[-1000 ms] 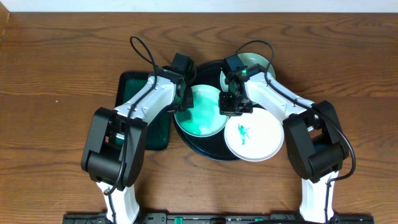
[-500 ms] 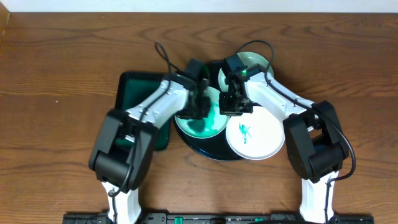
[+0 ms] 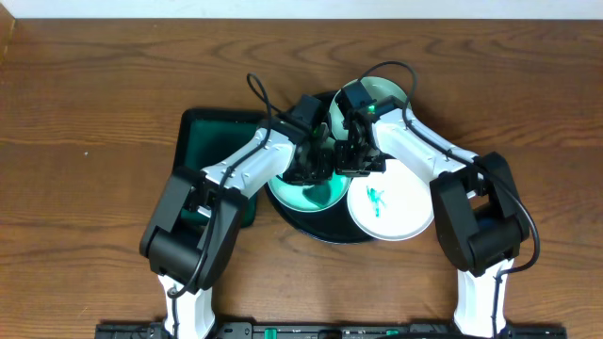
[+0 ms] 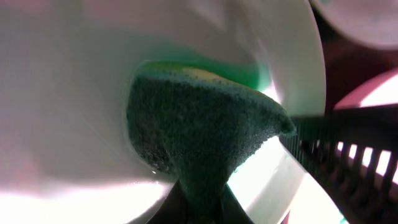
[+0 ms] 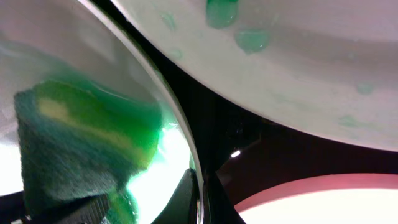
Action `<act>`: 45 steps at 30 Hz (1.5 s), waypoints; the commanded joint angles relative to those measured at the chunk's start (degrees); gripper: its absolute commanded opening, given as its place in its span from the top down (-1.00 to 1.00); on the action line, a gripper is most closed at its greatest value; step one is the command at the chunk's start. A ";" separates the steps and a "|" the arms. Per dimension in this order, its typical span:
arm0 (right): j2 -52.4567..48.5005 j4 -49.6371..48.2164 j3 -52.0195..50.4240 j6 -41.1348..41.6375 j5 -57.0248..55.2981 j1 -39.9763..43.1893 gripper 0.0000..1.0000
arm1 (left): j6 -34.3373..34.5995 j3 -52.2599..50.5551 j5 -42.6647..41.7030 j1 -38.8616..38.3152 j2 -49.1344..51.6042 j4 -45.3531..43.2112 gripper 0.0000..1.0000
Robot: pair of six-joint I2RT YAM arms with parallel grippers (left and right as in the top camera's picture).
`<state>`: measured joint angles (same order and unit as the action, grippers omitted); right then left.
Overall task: Clean dirty plates on tray and stack at the side
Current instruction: 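Scrub the left plate's surface with the sponge in the left gripper, then return the sponge with the left gripper to the dark tray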
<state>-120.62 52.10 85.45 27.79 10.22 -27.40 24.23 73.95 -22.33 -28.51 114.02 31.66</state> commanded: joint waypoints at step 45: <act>-1.49 -0.74 -0.94 -1.66 2.12 -1.57 0.98 | 10.32 6.01 32.28 4.66 -18.45 19.30 0.86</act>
<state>-120.64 51.33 85.43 27.81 12.21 -28.51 35.53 78.65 7.94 -24.91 99.02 48.60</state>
